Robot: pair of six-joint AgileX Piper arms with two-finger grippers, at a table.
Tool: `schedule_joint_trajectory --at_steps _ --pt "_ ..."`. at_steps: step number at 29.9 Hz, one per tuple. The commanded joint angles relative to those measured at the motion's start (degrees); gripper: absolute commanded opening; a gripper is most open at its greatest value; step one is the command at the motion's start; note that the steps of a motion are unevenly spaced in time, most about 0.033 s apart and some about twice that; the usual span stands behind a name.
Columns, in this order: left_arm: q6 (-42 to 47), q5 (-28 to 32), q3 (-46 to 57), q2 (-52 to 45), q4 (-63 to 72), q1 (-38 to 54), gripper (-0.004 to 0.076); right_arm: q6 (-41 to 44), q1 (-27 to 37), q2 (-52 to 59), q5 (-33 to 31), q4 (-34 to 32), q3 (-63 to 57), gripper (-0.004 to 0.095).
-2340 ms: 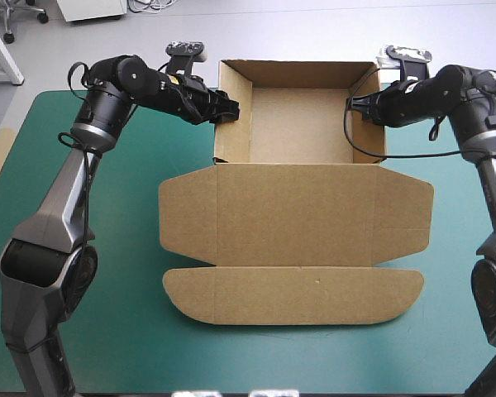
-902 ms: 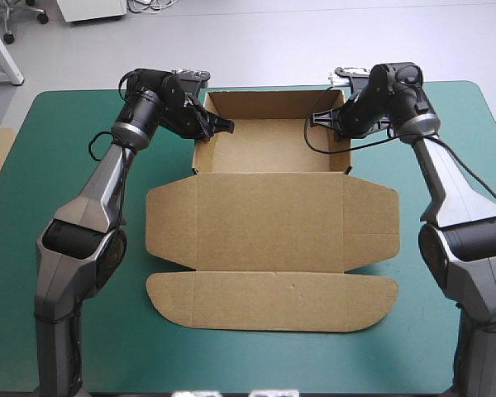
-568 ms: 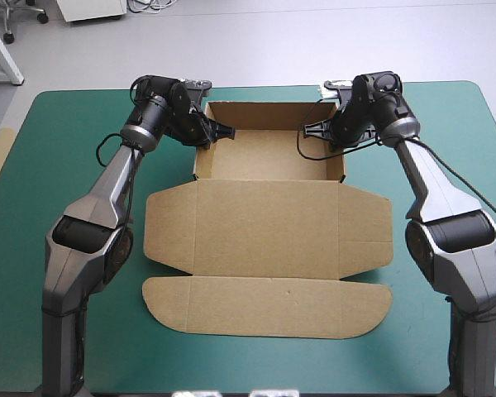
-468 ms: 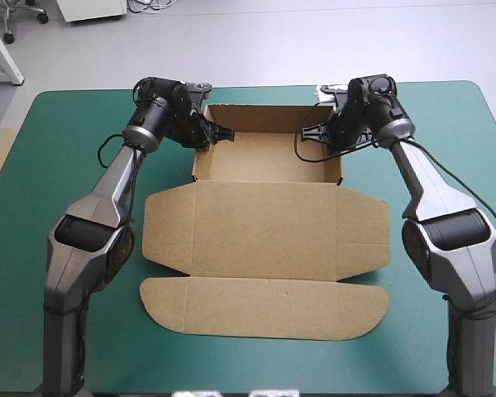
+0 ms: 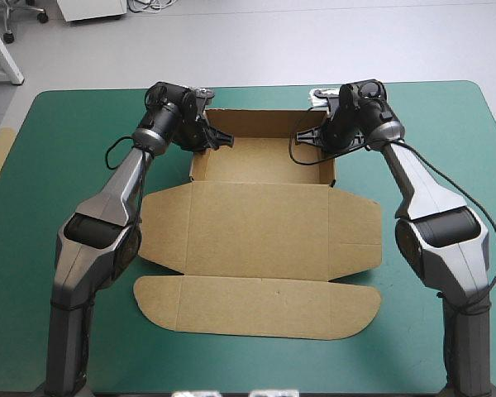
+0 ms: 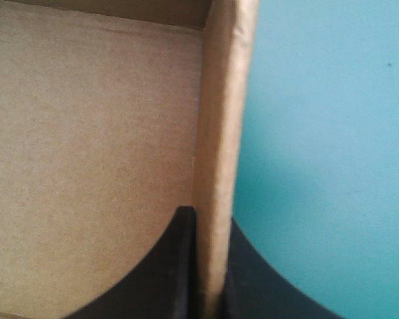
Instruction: Fold the box
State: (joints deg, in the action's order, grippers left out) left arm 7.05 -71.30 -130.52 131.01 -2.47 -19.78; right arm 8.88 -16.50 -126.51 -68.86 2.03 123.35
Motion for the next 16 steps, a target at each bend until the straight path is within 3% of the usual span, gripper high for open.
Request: schedule_joint_trajectory --at_steps 1,16 --pt "-1.07 1.54 -1.39 -1.43 -3.11 -0.31 -0.001 -2.63 -0.01 2.23 -2.19 -2.57 1.38 0.0003" --pt "-1.43 1.25 -1.52 -0.49 -1.69 -0.19 -0.001 -2.85 -0.01 1.85 -1.97 -0.85 1.38 0.0004"
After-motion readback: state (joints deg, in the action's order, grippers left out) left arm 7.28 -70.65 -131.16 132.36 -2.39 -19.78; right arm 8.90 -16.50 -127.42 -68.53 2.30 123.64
